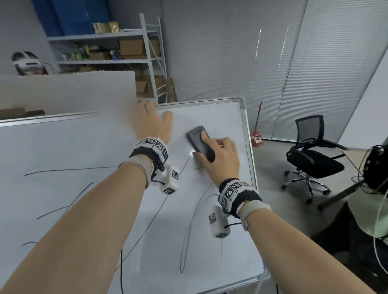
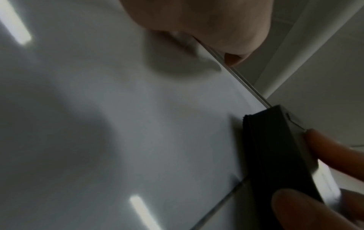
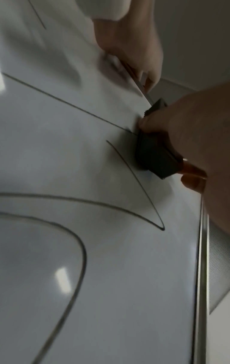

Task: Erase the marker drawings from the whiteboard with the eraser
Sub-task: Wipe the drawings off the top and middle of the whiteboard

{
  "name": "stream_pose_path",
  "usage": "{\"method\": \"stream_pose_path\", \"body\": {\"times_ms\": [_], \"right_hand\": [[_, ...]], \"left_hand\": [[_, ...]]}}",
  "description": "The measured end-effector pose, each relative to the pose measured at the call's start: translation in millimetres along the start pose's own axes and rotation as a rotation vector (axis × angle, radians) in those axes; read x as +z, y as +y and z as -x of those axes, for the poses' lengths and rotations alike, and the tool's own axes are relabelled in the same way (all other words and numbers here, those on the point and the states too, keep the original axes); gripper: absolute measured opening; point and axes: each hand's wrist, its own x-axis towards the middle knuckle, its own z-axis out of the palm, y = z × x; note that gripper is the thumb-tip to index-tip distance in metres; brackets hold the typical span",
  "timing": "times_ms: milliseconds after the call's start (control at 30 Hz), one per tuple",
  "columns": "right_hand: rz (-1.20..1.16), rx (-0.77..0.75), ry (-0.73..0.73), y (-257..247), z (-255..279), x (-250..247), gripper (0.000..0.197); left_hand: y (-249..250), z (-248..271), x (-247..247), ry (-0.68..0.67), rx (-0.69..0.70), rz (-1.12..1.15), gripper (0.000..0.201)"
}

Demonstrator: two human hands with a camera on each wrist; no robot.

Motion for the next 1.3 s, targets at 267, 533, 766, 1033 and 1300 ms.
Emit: {"method": "stream_pose_path", "body": {"times_ms": [267,533,766,1033,1300], "right_hand": [[0.09,0.116,0.129,22.9,-15.7,-21.3,0.054],[-0.067,-0.007,0.042,-47.7,-2.9,29.1,0.061],[-0.115,-0.055,-0.003,-136.8,31.1,77.4,0.066],[-0.095,-0.09,-0.101,-269.2,83.0,152.9,0.066],[-0.007,-0.242,-0.122,-332.3,82.7,180.7,0.062]], "left_hand": [[-11.6,-1.2,-1.1,-0.029,0.01,0.009,0.051],[-78.7,-16.4,-47.4,-0.029,-0.118,-0.074,0.045],[-199.6,-38.4,-110.3,-0.062,-0.111,-0.189,0.04],[-320.1,-53.6,-159.1,-0.064,-0.028,-0.112,0.047],[-387.0,-69.9,-184.6,-0.132,0.059,-0.207,0.056]]}}
